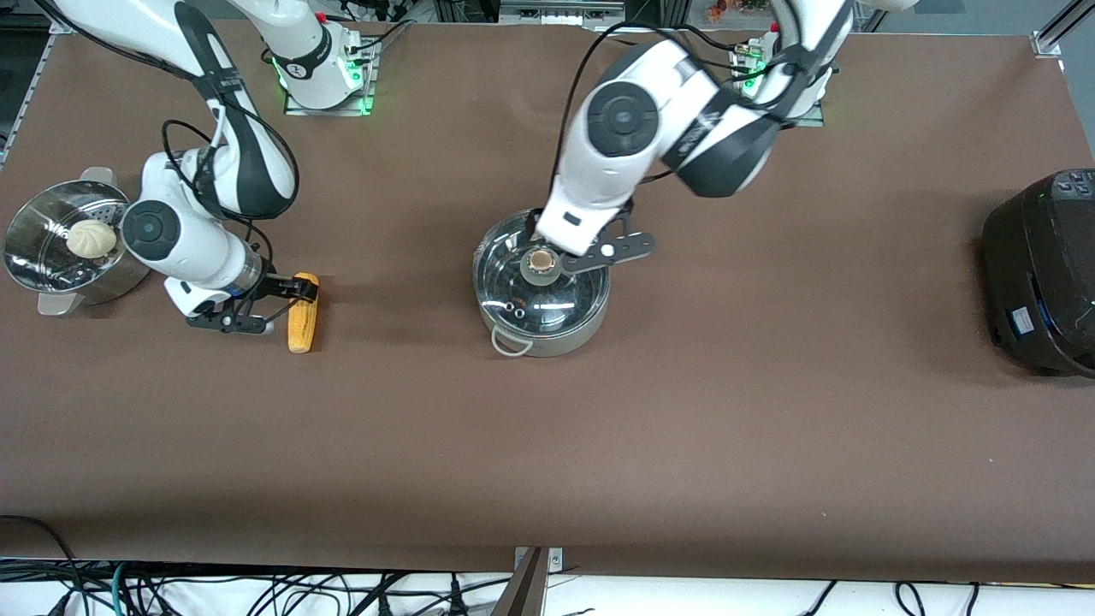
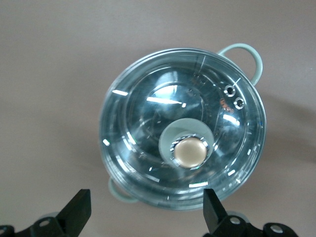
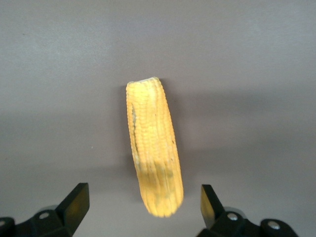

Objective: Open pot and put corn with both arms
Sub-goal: 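Reach the left gripper to the lid knob while the right gripper reaches the corn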

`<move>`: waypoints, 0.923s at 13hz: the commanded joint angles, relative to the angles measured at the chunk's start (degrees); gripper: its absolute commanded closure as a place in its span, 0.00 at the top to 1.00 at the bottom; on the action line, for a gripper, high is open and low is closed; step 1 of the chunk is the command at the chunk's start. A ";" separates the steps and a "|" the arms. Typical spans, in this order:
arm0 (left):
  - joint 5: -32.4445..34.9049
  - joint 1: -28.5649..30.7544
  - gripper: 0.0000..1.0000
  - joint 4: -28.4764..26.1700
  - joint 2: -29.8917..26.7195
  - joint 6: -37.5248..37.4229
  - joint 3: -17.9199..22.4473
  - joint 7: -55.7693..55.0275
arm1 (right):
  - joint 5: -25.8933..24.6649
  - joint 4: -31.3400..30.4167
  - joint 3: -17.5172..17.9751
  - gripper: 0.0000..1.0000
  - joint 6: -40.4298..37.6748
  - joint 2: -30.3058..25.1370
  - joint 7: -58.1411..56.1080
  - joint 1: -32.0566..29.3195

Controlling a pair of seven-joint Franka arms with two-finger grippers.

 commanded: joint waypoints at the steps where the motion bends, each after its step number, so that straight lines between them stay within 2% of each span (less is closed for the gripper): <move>1: 2.32 -3.29 1.00 6.63 5.99 1.24 1.57 -1.18 | -2.75 -3.69 -0.36 0.94 8.25 1.44 0.65 0.22; 3: 4.94 -3.74 1.00 6.62 7.31 2.22 1.57 -1.44 | -4.69 -4.32 -0.45 0.84 10.64 3.37 0.65 0.13; 4: 5.56 -4.09 1.00 6.71 8.27 2.74 1.57 -1.44 | -4.70 -4.32 -0.36 0.66 10.74 3.90 0.56 0.13; 5: 6.35 -4.18 1.00 6.63 8.55 4.14 1.49 -1.44 | -4.79 -4.32 -0.36 0.41 10.74 4.17 0.56 0.13; 7: 6.71 -4.18 1.00 6.54 9.07 4.77 1.48 -1.44 | -6.36 -4.23 -0.45 0.03 10.39 3.82 0.12 0.13; 9: 6.80 -4.18 0.96 6.54 9.42 4.86 1.57 -1.53 | -6.81 -4.06 -0.36 0.00 10.21 3.55 -0.23 0.13; 11: 6.89 -4.18 0.76 6.19 9.60 6.08 1.57 -1.27 | -6.81 -1.61 -0.10 0.00 5.06 2.07 -0.23 0.13; 12: 6.89 -4.18 0.70 6.01 9.69 6.44 1.57 -1.27 | -6.98 1.02 0.42 0.00 0.24 1.80 -0.23 0.22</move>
